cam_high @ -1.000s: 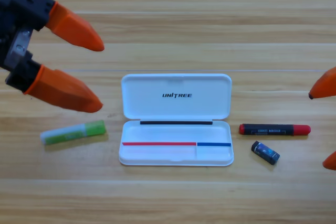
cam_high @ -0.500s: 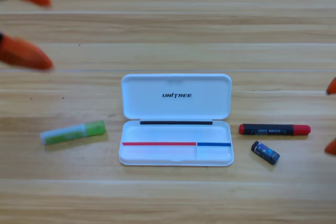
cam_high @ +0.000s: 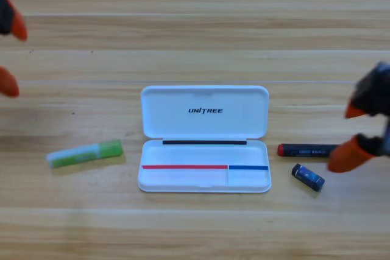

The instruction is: Clean up eraser and pencils

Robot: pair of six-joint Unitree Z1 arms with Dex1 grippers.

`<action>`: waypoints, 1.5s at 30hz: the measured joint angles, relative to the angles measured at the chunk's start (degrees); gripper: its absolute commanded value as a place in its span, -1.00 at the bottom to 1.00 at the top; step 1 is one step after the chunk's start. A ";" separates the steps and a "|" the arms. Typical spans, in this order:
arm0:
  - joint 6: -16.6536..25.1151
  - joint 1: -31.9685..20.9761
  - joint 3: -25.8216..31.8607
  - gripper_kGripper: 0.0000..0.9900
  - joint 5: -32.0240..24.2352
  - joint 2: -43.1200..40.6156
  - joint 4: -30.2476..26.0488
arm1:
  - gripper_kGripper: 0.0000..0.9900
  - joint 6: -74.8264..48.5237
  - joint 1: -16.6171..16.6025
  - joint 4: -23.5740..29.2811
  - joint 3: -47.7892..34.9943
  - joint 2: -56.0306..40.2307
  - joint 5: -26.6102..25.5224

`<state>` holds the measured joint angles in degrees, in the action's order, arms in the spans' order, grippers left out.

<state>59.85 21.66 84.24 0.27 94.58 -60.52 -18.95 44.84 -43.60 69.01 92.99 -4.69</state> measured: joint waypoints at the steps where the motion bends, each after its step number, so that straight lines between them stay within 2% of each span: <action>1: 0.20 -0.53 -0.26 1.00 0.12 1.41 0.03 | 0.96 0.00 0.00 0.00 0.72 1.81 0.20; 9: 0.23 -1.29 -6.58 1.00 0.17 5.28 6.38 | 0.92 0.00 0.00 0.00 3.25 11.26 3.36; 22: -7.65 1.80 -6.70 1.00 0.17 12.66 8.04 | 0.81 0.42 0.01 0.00 5.46 19.29 4.17; 28: -9.95 3.46 -8.15 1.00 0.17 15.00 10.03 | 0.79 0.59 0.08 0.00 5.60 22.09 4.75; 30: -10.05 3.80 -9.37 1.00 0.17 15.48 11.19 | 0.69 0.74 0.13 0.00 5.63 22.19 4.75; 43: -10.05 3.97 -10.50 1.00 0.17 17.71 14.01 | 0.65 1.20 0.82 0.00 7.42 25.32 4.75; 45: -10.05 3.97 -10.62 1.00 0.17 18.04 14.55 | 0.56 1.37 0.94 0.00 8.00 25.69 4.75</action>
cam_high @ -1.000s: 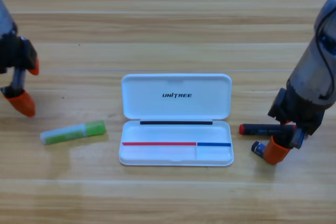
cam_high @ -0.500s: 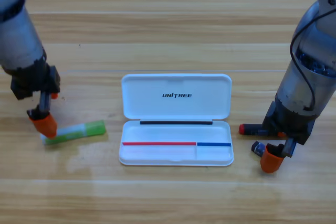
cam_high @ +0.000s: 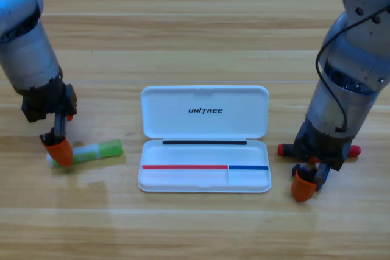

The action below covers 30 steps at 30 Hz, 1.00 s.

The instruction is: Clean up eraser and pencils

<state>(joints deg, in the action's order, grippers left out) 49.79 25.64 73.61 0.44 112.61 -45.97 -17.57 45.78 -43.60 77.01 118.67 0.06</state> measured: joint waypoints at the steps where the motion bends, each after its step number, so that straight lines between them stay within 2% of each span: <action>1: 0.00 0.00 -0.18 1.00 0.00 0.24 0.17 | 0.53 0.05 0.06 0.00 0.24 0.20 0.00; 4: 0.00 0.00 -1.19 1.00 0.00 0.94 0.78 | 0.49 0.09 0.29 0.00 0.57 0.51 0.00; 6: 0.00 0.00 -1.35 1.00 0.00 1.47 0.86 | 0.08 0.09 0.36 0.00 0.70 0.61 0.00; 8: -0.01 0.00 -1.56 1.00 0.00 1.97 1.55 | -0.20 0.09 0.45 0.00 0.81 0.70 0.00; 15: -0.21 0.00 -2.81 0.98 0.00 2.35 3.79 | -1.00 0.10 0.94 -0.09 1.13 0.92 0.26; 19: -0.66 0.00 -3.05 0.89 0.00 2.83 4.84 | -1.00 0.10 1.11 -0.49 1.40 1.05 1.76; 23: -0.97 0.01 -3.57 0.68 -0.03 3.13 5.47 | -1.00 0.14 1.18 -1.80 1.57 1.03 3.11; 30: -0.98 0.24 -3.82 0.01 -0.09 3.13 5.94 | -1.00 -6.60 1.63 -12.39 5.40 0.42 3.31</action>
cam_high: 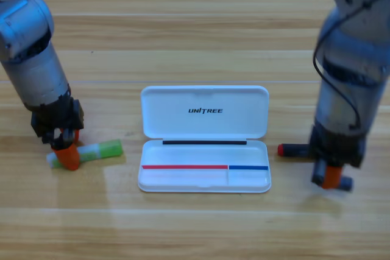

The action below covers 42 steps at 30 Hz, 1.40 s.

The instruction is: Clean up eraser and pencils

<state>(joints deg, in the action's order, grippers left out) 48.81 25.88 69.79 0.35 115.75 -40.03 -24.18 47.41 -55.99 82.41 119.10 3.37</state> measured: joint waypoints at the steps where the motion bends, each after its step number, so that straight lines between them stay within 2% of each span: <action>1: 0.00 0.06 -0.02 -0.12 0.00 0.00 0.00 | -1.00 -1.80 0.31 -0.97 1.77 -0.10 -0.01; 5: 0.18 0.30 -0.11 -0.88 0.00 0.00 0.03 | -1.00 -7.62 2.64 -2.49 9.15 -0.39 -0.43; 6: 0.25 0.38 -0.11 -1.00 0.01 -0.01 0.04 | -1.00 -8.51 3.27 -2.50 10.56 -0.38 -0.54; 11: -0.11 1.18 -0.15 -1.00 0.87 -0.19 0.20 | -1.00 -10.99 5.81 -2.51 17.77 0.96 -0.96; 16: -1.98 2.89 -0.84 -1.00 2.87 -0.90 0.49 | -1.00 -11.50 6.97 -2.51 20.72 3.77 -1.02; 20: -3.74 5.11 -0.85 -1.00 3.74 -3.03 -2.53 | -1.00 -11.85 7.43 -2.52 21.59 6.34 -1.02; 29: -4.71 7.72 5.38 -1.00 4.46 -12.02 -13.04 | -1.00 -11.85 7.84 -2.52 21.60 8.41 -1.02; 42: -4.86 7.84 5.83 -1.00 4.51 -13.37 -13.99 | -1.00 -11.85 7.86 -2.52 21.20 9.11 -1.02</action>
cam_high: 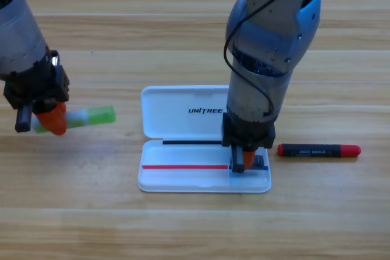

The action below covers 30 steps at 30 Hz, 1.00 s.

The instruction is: Clean up eraser and pencils

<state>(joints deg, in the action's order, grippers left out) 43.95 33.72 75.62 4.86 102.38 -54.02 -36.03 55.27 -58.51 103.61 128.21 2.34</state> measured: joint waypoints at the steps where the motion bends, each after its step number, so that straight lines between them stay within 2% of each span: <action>1: 0.00 0.00 0.00 -1.00 0.00 0.00 0.00 | -1.00 0.00 0.00 0.00 -0.16 0.00 0.00; 8: 0.00 0.00 0.00 -1.00 0.00 0.00 0.00 | -1.00 0.00 0.00 0.00 -1.02 0.00 0.00; 9: 0.00 0.00 0.00 -1.00 0.00 0.00 0.00 | -0.67 0.00 0.00 0.00 -1.02 0.00 0.00; 11: 0.00 0.00 0.00 -1.00 0.00 0.00 -0.02 | 0.40 0.00 0.00 0.00 -1.02 0.00 0.00; 12: 0.00 0.00 0.00 -1.00 0.00 0.00 -0.12 | 0.75 0.00 0.00 0.00 -1.04 0.00 0.00; 13: 0.00 0.00 0.00 -1.00 0.00 0.00 -0.31 | 0.84 0.01 0.00 0.00 -1.10 0.00 0.00; 20: -0.02 0.22 1.91 -1.00 0.00 0.00 -2.39 | 0.89 0.54 0.00 0.00 -1.89 -0.59 -0.74; 23: -0.34 0.34 2.88 -1.00 0.00 -0.01 -3.13 | 0.89 0.71 0.00 -1.11 -2.02 -2.78 -3.06; 27: -1.66 1.07 5.01 -1.00 0.00 -0.01 -4.88 | 0.89 0.71 0.00 -4.34 -3.10 -9.92 -5.08; 30: -2.72 2.75 7.70 -1.00 0.00 0.00 -6.09 | 0.91 0.55 -0.09 -5.00 -7.44 -17.18 -5.12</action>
<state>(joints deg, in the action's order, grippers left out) 41.22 36.47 83.32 4.86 102.38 -60.10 -35.48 55.18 -63.51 96.17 111.03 -2.78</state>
